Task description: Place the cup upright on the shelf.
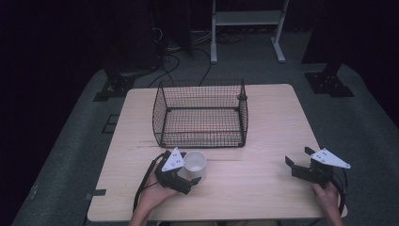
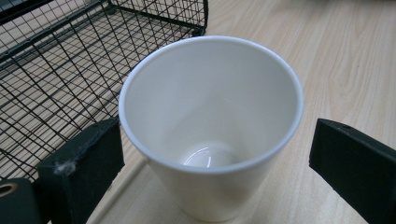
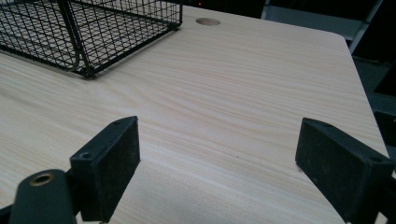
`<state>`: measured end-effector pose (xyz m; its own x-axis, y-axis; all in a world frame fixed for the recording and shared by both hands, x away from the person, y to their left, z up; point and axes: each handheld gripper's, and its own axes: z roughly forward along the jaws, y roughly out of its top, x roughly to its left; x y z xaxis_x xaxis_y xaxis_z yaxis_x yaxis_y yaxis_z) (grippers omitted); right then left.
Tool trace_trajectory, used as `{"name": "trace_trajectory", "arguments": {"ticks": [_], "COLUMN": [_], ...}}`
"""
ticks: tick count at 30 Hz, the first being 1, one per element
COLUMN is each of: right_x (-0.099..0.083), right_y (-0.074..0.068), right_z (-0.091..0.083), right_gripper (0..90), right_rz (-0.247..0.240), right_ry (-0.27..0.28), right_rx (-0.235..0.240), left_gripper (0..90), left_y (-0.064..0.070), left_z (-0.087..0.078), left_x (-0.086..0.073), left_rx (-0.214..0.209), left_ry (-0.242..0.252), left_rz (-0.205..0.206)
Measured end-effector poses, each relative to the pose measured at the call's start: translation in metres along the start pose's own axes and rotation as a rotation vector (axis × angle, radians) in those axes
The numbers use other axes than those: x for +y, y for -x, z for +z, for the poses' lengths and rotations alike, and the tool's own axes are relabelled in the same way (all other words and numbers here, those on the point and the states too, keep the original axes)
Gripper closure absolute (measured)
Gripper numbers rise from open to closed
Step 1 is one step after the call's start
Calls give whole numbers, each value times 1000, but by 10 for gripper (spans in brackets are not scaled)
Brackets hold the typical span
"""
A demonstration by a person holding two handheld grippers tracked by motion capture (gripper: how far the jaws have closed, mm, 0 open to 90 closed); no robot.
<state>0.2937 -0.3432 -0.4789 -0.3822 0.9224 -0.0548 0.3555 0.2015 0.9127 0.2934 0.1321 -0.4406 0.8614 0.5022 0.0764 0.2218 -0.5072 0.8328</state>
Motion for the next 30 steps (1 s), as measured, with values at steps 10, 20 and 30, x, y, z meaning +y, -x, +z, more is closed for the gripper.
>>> {"name": "trace_trajectory", "arguments": {"ticks": [10,20,30], "right_x": [0,0,0], "right_y": [0,0,0], "right_z": [0,0,0], "right_gripper": [130,130,130], "right_rz": [1,0,-1], "right_ry": [0,1,1], "right_rx": [0,1,2], "left_gripper": [25,54,198], "left_y": [-3,-6,-9], "left_z": [7,14,15], "left_x": [6,6,6], "left_rx": [-10,-29,-54], "left_ry": [-49,-78,-92], "left_rz": [8,1,4]}}
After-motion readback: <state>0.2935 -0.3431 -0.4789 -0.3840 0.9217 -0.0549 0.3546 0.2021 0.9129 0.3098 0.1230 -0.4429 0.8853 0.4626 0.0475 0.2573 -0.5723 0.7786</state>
